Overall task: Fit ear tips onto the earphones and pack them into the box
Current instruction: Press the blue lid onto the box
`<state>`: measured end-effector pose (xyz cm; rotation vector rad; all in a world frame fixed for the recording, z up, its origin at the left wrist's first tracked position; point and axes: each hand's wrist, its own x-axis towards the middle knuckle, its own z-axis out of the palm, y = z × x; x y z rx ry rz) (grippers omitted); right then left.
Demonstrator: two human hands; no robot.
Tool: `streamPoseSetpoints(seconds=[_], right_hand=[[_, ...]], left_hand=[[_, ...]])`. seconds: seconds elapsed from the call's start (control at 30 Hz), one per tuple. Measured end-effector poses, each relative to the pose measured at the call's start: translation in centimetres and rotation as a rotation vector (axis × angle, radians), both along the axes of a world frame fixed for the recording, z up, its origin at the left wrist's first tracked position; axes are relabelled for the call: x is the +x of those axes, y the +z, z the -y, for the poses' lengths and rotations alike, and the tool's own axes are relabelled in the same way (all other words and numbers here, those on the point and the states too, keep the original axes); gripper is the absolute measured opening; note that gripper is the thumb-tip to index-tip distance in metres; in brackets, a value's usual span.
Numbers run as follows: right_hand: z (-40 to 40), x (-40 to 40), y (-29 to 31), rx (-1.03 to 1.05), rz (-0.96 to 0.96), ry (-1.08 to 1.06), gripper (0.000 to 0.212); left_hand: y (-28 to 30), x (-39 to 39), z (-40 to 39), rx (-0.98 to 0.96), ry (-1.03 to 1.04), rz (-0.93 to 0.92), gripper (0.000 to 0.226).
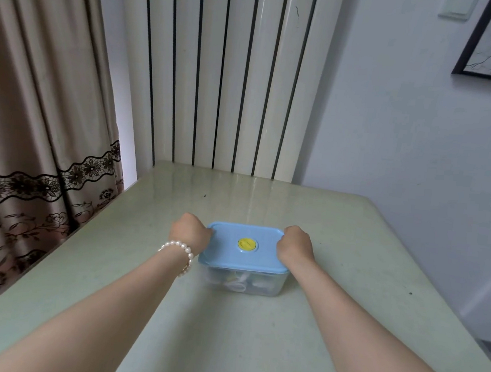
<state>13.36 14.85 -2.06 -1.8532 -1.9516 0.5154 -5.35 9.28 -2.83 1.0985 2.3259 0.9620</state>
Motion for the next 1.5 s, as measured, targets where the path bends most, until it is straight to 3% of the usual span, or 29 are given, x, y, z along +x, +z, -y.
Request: streamPoseSetpoints(seconds=[0.23,0.47,0.63,0.77,0.9,1.2,1.27,1.33,1.43,1.5], right_hand=[[-0.5,0.1,0.0,-0.017,0.031,0.020,0.018],[-1.2,0.6,0.1,-0.046,-0.059,0.041,0.034],[-1.4,0.7,0.3,-0.082,-0.094,0.037,0.025],[-1.6,0.9,0.1,-0.082,-0.156,0.047,0.028],[-1.1,1.3,-1.8,0.003,-0.293,0.034,0.029],[-0.1,1.2,-3.3,0.100,-0.424,0.011,0.024],[0.6,1.0,-3.0,0.101,-0.385,0.007,0.027],[0.7,0.9,-2.5,0.125,-0.213,0.031,0.031],[1.0,0.8,-1.4,0.175,0.104,0.142,0.037],[1.4,0.5,-1.0,0.186,0.183,0.308,0.048]], left_hand=[[0.4,0.1,0.0,-0.012,-0.003,-0.008,0.037],[0.5,-0.5,0.2,0.039,0.014,0.378,0.024],[0.9,-0.6,0.1,0.018,0.014,0.363,0.020],[0.8,-0.3,-0.4,0.006,0.014,0.253,0.023],[0.4,0.7,-0.1,-0.039,0.039,-0.004,0.026],[-2.0,1.4,0.4,0.091,0.008,-0.272,0.033],[-2.2,1.4,0.6,0.109,-0.007,-0.370,0.030],[-2.1,1.5,0.7,0.130,-0.088,-0.484,0.031],[-1.5,1.5,0.4,0.148,-0.316,-0.604,0.047],[-1.1,1.7,0.5,0.084,-0.528,-0.690,0.055]])
